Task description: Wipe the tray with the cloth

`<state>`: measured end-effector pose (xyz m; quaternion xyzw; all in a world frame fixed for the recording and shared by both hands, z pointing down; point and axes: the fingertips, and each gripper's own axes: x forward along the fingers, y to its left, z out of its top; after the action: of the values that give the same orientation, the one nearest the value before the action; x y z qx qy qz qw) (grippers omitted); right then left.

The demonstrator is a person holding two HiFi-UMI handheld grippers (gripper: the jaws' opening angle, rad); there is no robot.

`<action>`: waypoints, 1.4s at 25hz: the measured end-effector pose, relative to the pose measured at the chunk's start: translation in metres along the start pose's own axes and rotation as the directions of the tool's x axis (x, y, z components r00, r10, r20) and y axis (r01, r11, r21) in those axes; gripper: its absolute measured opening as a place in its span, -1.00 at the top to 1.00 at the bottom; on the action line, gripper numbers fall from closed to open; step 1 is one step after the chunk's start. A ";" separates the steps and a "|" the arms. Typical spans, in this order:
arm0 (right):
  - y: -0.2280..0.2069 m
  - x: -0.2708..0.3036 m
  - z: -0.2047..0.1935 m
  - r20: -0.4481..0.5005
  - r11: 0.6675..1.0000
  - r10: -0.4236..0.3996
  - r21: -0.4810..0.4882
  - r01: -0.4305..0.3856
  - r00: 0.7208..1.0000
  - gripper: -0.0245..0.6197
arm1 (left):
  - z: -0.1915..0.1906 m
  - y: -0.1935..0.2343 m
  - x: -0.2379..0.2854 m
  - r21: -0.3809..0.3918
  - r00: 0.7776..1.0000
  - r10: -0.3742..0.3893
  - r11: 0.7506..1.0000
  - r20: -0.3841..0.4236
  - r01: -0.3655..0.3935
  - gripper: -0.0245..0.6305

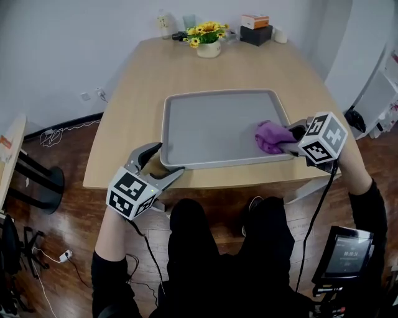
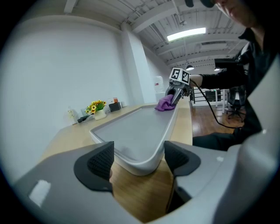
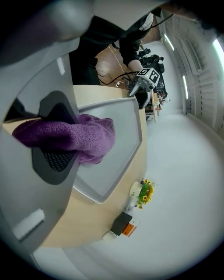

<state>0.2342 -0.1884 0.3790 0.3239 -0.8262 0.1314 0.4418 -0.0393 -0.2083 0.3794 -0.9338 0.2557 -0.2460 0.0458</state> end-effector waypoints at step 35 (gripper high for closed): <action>-0.053 0.143 0.194 -0.019 0.979 -0.059 -0.196 0.054 0.998 0.59 | 0.008 -0.006 0.007 0.025 1.000 0.010 1.000 0.006 -0.010 -0.14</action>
<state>0.0862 -0.3859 0.3807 0.3007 -0.8200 0.0412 0.4852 -0.0272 -0.2072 0.3765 -0.9326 0.2572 -0.2462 0.0594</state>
